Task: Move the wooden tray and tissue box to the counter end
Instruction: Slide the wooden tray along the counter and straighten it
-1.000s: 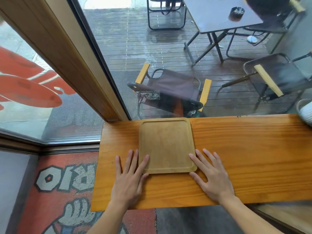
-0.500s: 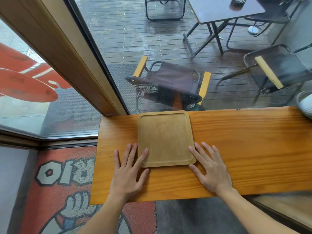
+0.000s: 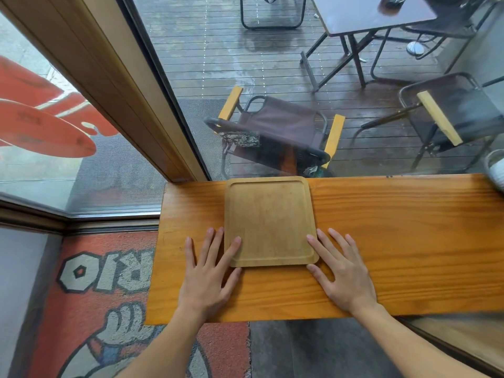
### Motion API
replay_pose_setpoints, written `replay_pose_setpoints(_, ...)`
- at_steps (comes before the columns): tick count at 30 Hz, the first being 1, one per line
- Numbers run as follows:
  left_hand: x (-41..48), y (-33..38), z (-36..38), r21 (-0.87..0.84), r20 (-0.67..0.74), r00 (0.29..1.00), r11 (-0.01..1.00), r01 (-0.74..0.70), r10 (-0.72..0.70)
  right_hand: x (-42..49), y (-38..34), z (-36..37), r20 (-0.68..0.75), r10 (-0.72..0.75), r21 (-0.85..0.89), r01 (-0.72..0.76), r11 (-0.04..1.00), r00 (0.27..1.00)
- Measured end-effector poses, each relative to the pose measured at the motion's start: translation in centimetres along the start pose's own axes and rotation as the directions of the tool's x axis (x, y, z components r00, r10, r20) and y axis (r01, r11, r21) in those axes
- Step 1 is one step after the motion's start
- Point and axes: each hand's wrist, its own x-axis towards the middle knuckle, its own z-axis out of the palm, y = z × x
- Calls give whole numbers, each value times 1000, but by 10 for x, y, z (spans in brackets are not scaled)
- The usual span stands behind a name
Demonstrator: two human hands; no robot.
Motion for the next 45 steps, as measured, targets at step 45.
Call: replay_pose_setpoints(45,-1,-5,19,-19,-146,989,999,-26,23,0,2,6,-41,-40,-21,39,999,998)
